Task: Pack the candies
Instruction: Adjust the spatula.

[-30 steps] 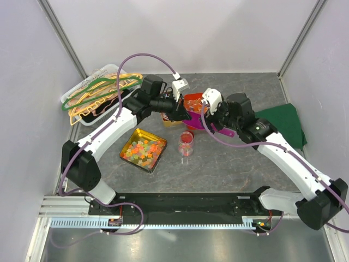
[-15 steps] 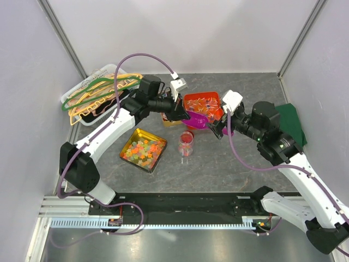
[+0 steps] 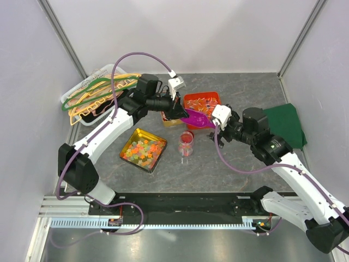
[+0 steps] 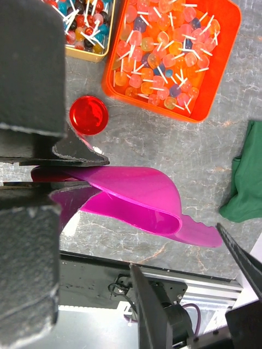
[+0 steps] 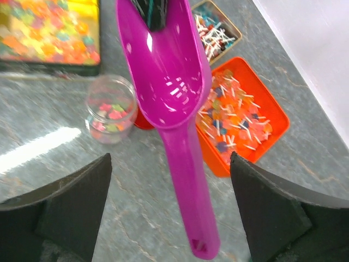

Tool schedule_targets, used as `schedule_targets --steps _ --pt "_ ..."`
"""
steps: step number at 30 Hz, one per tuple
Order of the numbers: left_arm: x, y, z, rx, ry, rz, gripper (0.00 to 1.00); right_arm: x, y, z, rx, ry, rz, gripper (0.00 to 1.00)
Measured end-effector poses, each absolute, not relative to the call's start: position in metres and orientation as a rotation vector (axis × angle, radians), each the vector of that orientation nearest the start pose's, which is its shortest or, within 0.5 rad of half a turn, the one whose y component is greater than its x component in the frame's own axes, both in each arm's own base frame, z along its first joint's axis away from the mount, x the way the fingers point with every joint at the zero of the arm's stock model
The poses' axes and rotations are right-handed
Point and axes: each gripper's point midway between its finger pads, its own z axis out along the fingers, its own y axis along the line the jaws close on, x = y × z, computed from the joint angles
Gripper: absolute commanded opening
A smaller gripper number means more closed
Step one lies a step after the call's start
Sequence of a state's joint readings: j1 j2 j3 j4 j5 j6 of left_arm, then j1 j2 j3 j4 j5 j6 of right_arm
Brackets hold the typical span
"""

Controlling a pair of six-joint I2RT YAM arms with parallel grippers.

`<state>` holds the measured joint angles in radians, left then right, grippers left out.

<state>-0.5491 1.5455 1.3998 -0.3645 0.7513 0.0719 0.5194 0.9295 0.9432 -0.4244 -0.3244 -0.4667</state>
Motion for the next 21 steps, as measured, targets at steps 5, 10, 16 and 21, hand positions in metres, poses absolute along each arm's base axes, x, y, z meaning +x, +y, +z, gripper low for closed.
schedule_targets --steps 5,10,16,21 --pt "0.298 -0.321 0.266 1.081 1.799 -1.083 0.02 0.266 0.183 0.243 -1.142 1.624 0.26 0.76" --pt "0.295 -0.322 0.266 1.089 1.795 -1.1 0.02 0.273 0.183 0.23 -1.163 1.619 0.177 0.74" --pt "0.296 -0.324 0.258 1.095 1.815 -1.119 0.02 0.274 0.2 0.235 -1.183 1.53 0.138 0.63" --pt "0.299 -0.325 0.253 1.092 1.825 -1.12 0.02 0.276 0.207 0.243 -1.174 1.492 0.113 0.55"
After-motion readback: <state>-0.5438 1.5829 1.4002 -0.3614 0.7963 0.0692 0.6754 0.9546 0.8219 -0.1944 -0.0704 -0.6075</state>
